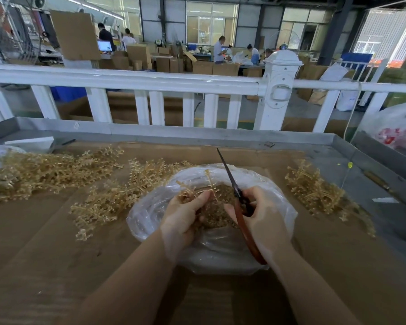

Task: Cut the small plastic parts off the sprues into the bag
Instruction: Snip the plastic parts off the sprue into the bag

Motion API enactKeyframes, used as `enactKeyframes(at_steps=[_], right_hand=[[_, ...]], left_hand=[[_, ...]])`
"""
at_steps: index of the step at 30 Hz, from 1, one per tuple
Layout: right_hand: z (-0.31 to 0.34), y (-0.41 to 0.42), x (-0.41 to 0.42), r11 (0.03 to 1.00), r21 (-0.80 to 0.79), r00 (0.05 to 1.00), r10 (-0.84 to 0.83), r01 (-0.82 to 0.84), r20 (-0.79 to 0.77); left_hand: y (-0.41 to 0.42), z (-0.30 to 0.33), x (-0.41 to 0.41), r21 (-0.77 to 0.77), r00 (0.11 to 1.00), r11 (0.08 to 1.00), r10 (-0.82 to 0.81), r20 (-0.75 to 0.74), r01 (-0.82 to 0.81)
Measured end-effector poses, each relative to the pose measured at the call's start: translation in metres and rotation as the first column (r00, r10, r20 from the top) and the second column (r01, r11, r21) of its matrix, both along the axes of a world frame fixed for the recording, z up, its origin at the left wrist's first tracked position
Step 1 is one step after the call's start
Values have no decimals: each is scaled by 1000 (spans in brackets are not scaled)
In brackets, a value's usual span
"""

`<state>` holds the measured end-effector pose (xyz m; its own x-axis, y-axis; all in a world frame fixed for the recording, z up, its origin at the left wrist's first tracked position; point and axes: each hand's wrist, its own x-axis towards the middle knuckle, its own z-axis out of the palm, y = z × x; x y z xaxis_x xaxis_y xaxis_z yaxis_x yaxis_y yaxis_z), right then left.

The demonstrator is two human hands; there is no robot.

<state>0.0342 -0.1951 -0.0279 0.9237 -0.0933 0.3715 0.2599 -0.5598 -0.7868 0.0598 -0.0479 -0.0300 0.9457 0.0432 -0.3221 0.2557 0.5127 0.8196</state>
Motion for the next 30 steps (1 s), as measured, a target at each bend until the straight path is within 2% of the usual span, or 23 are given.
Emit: enactKeyframes(at_steps=[6, 11, 16, 21, 28, 30], right_hand=[[-9, 9, -11, 987, -152, 997, -36, 45, 64], [-11, 13, -14, 965, -256, 997, -40, 54, 61], [-10, 14, -16, 952, -304, 999, -8, 22, 47], [-7, 10, -15, 946, -325, 1000, 11, -6, 14], [-4, 6, -13, 927, -376, 998, 8, 14, 58], [-3, 4, -12, 926, -377, 998, 15, 7, 54]], left_hand=[[3, -5, 2, 73, 999, 997, 30, -24, -28], [5, -1, 1, -22, 999, 999, 34, -38, -35], [9, -3, 1, -91, 997, 995, 39, -66, -45], [8, -6, 2, -61, 998, 996, 57, -34, -59], [12, -3, -4, -121, 1000, 993, 8, -24, -11], [10, -3, -4, -97, 1000, 995, 18, -25, -20]])
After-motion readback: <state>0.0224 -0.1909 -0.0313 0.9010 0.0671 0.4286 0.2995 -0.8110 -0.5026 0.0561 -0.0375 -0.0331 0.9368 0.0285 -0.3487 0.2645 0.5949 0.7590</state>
